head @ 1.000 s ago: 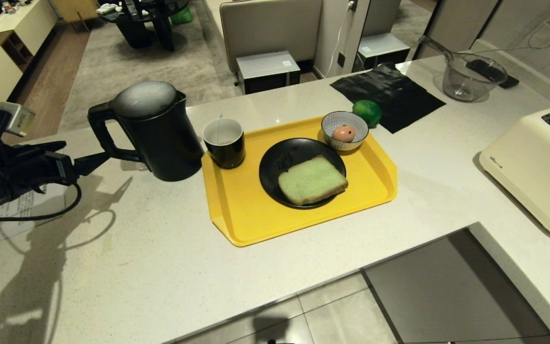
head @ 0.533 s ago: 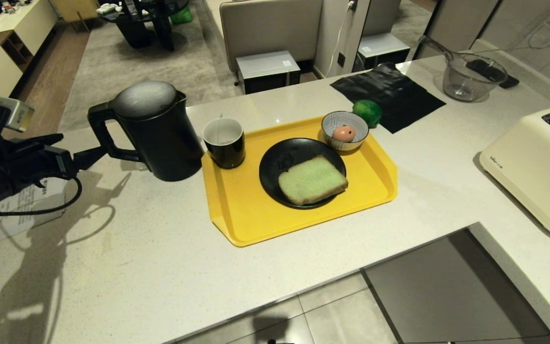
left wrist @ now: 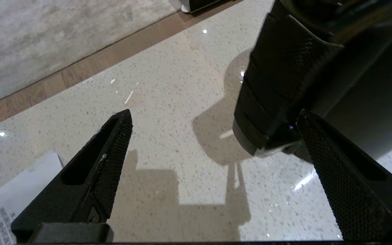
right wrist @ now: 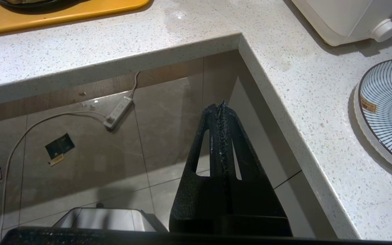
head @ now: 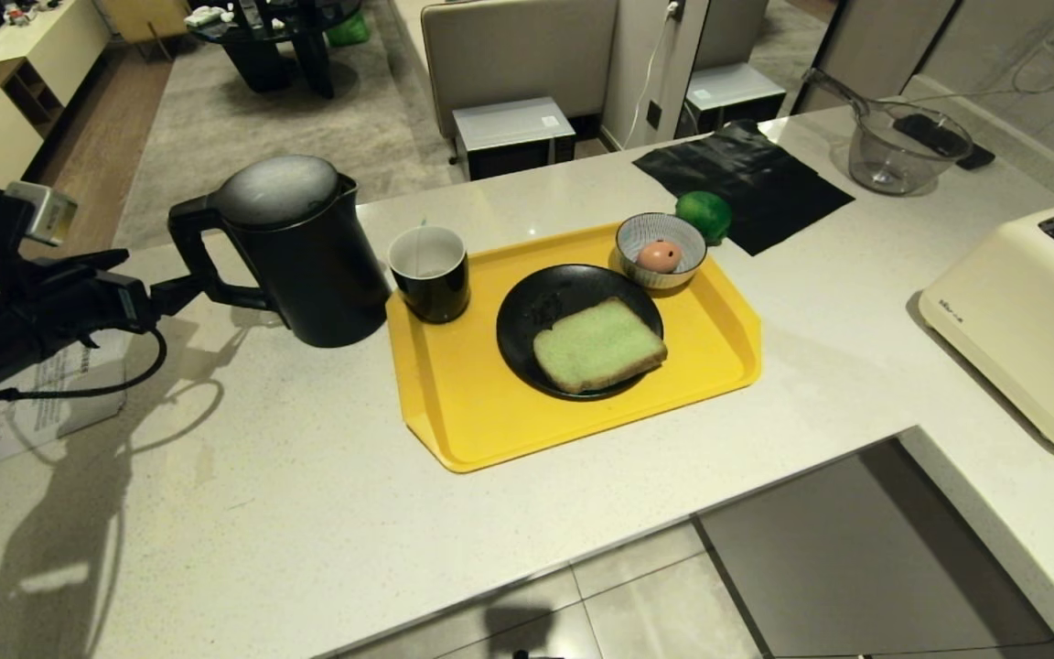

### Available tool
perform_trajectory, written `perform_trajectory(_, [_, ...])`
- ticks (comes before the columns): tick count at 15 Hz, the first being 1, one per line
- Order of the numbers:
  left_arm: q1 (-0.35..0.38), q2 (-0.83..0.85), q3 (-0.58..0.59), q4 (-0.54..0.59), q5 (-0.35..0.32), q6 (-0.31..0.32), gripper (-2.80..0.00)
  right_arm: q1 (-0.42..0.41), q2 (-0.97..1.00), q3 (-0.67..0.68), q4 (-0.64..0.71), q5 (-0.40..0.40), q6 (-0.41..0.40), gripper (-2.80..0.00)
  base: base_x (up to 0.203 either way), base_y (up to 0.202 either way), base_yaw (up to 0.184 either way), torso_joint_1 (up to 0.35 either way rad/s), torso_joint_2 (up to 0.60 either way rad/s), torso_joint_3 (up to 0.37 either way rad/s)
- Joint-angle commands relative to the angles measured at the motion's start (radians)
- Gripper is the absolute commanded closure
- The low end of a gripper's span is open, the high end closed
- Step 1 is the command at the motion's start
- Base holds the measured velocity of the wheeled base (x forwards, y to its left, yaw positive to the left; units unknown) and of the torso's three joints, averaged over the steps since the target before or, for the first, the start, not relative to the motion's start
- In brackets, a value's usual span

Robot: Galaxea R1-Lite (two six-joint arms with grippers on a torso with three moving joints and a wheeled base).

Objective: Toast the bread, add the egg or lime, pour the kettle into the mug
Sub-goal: Pick up the kettle

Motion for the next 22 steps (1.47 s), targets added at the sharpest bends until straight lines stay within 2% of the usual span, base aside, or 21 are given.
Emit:
perform_trajectory(1, [-0.004,0.032,-0.039,0.000,-0.004,-0.002,-2.80,0.000,0.002,0.020,-0.001,-0.001,0.000,0.00,0.000,0.000,0.000,0.000,0.00,0.000])
perform_trajectory(10, [-0.038,0.075,-0.075,-0.030,-0.010,-0.013,-2.80,0.000,0.002,0.019,-0.001,-0.001,0.000,0.00,0.000,0.000,0.000,0.000,0.00,0.000])
perform_trajectory(14, [-0.051,0.097,-0.110,-0.064,-0.012,-0.092,-2.80,0.000,0.002,0.020,-0.001,-0.001,0.000,0.00,0.000,0.000,0.000,0.000,0.00,0.000])
perform_trajectory(22, [-0.072,0.101,-0.123,-0.060,-0.015,-0.091,-2.80,0.000,0.002,0.020,-0.001,-0.001,0.000,0.00,0.000,0.000,0.000,0.000,0.00,0.000])
